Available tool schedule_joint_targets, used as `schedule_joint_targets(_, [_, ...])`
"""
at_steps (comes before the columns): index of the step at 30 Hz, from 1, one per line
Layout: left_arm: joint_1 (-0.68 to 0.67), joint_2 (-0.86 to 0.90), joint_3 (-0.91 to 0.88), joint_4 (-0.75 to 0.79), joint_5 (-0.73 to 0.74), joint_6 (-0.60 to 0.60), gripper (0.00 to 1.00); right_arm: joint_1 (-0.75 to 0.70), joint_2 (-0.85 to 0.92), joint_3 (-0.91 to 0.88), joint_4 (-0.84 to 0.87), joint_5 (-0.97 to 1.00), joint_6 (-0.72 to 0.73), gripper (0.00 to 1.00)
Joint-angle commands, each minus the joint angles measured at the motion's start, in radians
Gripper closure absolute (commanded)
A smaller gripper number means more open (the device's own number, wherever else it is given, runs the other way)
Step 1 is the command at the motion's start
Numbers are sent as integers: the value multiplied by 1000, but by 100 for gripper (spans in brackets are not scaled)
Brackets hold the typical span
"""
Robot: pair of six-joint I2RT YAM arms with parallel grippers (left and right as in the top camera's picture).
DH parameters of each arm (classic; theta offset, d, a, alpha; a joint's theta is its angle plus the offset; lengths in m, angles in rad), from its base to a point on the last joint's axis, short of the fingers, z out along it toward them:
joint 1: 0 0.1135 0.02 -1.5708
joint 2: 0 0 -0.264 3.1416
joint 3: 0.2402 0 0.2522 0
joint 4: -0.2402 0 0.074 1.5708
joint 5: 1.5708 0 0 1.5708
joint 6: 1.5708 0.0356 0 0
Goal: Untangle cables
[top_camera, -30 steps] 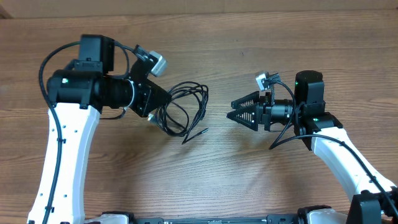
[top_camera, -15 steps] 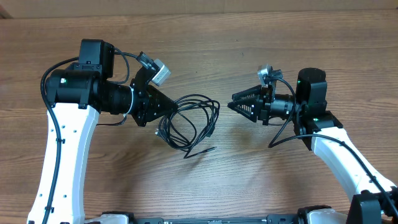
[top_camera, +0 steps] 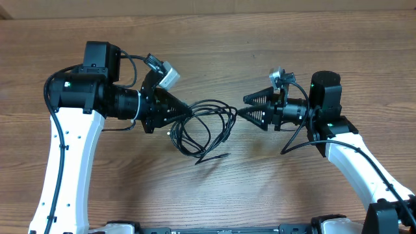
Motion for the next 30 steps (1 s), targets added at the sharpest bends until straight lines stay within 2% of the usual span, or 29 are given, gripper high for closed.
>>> schedule_joint_targets(1, [-38,-12,28,5,79,64,96,4,2,24,6,-49,-5,27])
schedule_joint_targets(5, [-71,-11,28,18,67,64,96,4,2,24,6,-66,-4,33])
schedule_joint_targets(8, [-71,-10,28,23,67,64,96,4,2,24,7,-93,-5,32])
schedule_joint_targets(12, [-70,-10,28,31,67,64,96,4,2,24,7,-117,-5,24])
schedule_joint_targets(24, [-70,-8,27,70,68,62,95,5,2,24,10,-134,-8,27])
schedule_joint_targets(27, [-70,-1,27,76,68,55,96,5,2,24,10,-160,-8,13])
schedule_joint_targets(30, [-70,8,27,76,66,55,96,5,2,24,10,-169,-8,4])
